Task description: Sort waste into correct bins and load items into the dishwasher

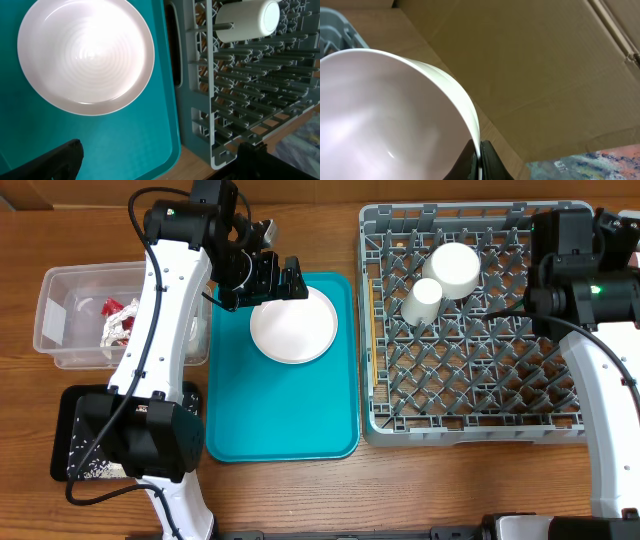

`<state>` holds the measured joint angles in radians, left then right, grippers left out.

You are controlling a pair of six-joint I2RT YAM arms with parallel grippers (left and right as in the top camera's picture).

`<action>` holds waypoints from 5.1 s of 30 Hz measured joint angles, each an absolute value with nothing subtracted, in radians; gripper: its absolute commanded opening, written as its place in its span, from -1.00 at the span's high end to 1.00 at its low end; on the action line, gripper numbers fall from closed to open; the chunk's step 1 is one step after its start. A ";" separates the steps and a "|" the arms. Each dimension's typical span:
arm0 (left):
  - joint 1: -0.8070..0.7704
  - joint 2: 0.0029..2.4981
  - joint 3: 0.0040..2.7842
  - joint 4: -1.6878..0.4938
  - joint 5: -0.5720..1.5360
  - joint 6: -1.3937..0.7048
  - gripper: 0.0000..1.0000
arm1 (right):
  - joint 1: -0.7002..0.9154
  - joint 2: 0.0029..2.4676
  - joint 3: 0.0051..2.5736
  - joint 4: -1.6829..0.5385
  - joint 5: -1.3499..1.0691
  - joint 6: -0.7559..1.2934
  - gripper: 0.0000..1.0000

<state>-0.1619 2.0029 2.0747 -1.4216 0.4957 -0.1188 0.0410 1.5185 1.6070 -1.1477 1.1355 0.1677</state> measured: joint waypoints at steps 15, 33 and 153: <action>-0.162 2.003 2.075 -1.422 0.493 -0.119 -1.00 | 0.238 1.532 1.386 -1.085 1.360 0.156 0.92; -0.162 2.003 2.075 -1.422 0.493 -0.119 -1.00 | 0.303 1.558 1.166 -1.032 1.292 0.126 0.92; -0.162 2.003 2.075 -1.422 0.492 -0.119 -1.00 | 0.363 1.693 1.166 -0.985 1.384 -0.299 0.92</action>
<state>-0.1619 2.0029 2.0750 -1.4216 0.4923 -0.1188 0.3626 1.6932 1.1664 -0.9848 1.3838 -0.2993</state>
